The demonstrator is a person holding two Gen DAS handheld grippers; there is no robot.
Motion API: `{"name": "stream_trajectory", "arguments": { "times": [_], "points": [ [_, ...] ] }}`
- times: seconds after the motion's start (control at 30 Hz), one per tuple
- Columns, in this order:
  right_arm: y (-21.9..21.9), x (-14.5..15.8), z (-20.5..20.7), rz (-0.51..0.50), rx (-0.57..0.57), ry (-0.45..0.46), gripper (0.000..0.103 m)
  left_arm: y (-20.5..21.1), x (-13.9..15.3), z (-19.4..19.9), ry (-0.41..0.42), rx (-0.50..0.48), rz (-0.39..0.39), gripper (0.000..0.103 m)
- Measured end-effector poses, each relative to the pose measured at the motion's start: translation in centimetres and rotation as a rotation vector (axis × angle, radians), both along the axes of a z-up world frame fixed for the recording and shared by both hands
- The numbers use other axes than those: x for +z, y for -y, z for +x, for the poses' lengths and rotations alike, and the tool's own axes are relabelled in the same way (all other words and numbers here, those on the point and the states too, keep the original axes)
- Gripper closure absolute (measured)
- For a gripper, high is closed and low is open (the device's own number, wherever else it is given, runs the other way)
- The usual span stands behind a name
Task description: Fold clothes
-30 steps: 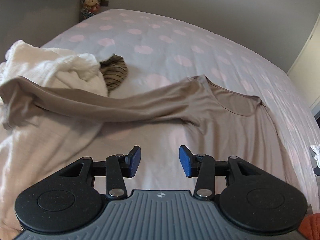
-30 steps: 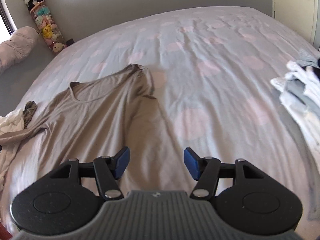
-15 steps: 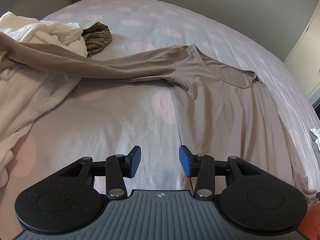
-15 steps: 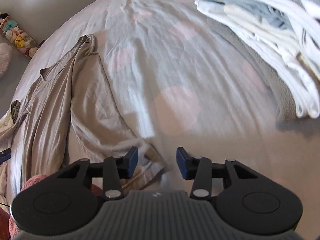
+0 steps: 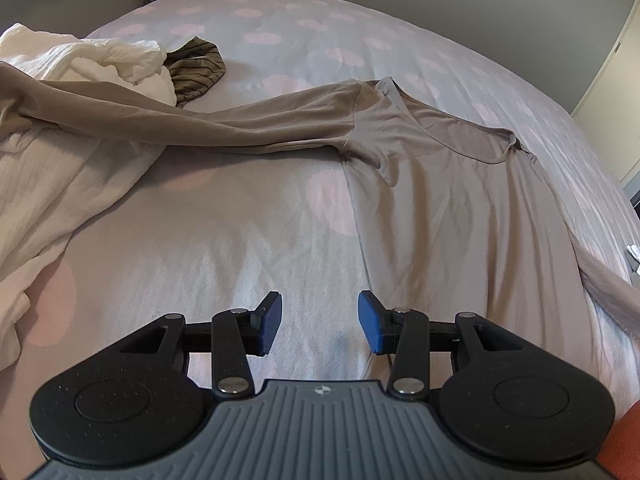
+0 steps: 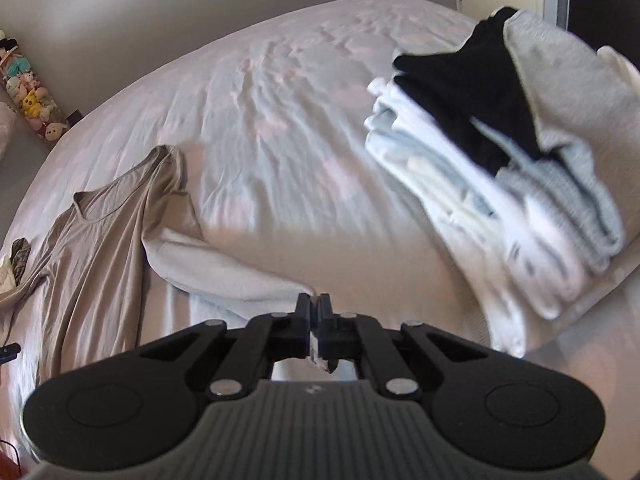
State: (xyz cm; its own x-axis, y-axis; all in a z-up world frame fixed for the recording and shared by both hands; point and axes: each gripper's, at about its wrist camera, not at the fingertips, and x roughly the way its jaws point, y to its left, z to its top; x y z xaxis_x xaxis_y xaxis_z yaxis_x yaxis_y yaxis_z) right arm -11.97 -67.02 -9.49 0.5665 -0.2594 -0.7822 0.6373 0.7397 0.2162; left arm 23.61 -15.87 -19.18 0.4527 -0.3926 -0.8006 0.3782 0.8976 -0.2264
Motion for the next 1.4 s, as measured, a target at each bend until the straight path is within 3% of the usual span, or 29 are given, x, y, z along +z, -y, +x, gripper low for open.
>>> {"name": "stream_trajectory", "arguments": {
  "times": [0.17,0.37,0.53,0.73,1.17,1.4],
  "points": [
    [3.2,1.8,-1.3,-0.087,-0.080,-0.059,0.099,0.0,-0.1,0.1,-0.003,-0.002,-0.006,0.063],
    [5.6,-0.2,-0.9,-0.125,-0.123,-0.160,0.099,0.3,-0.2,0.1,-0.012,-0.008,-0.007,0.063],
    [5.6,-1.6,-0.3,-0.137,-0.103,-0.200,0.093,0.2,-0.4,0.3,-0.024,0.001,-0.015,0.063],
    [4.0,-0.3,1.8,-0.227,-0.037,-0.201,0.084,0.6,-0.9,0.7,-0.036,-0.018,-0.009,0.063],
    [-0.6,-3.9,16.5,-0.158,0.233,-0.131,0.084,1.5,-1.0,2.4,-0.028,-0.053,0.012,0.063],
    [-0.8,-5.3,24.6,-0.162,0.366,-0.117,0.082,4.2,1.0,8.9,0.051,-0.116,-0.003,0.063]
  ]
}}
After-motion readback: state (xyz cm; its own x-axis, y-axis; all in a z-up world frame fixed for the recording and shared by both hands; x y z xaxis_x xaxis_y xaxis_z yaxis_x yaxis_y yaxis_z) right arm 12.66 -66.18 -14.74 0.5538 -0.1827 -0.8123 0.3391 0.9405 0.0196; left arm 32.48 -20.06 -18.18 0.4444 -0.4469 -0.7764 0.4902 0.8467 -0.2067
